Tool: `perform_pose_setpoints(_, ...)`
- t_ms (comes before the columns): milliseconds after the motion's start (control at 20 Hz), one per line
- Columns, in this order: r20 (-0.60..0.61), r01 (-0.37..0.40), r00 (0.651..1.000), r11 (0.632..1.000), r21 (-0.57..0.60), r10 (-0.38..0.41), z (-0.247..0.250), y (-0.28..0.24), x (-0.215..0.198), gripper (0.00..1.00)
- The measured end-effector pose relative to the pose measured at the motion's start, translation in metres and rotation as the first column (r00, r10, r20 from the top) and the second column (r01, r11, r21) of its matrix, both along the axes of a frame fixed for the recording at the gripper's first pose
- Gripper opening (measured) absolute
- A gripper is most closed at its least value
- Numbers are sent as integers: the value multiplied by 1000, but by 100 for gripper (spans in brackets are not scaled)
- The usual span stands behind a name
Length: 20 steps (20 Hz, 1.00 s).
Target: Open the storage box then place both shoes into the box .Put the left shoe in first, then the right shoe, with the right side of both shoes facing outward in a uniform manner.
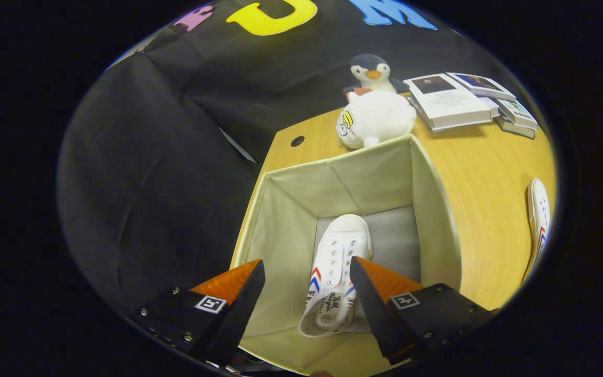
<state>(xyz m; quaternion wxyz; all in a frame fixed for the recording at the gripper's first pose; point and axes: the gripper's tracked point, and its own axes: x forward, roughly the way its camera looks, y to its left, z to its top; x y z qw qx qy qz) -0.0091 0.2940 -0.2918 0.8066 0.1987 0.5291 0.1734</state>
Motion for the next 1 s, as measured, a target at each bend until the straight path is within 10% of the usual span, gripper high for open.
perform_pose_setpoints(1000, 238, 107, 970, 973, -204, -57, 56, -232, 12, 98)
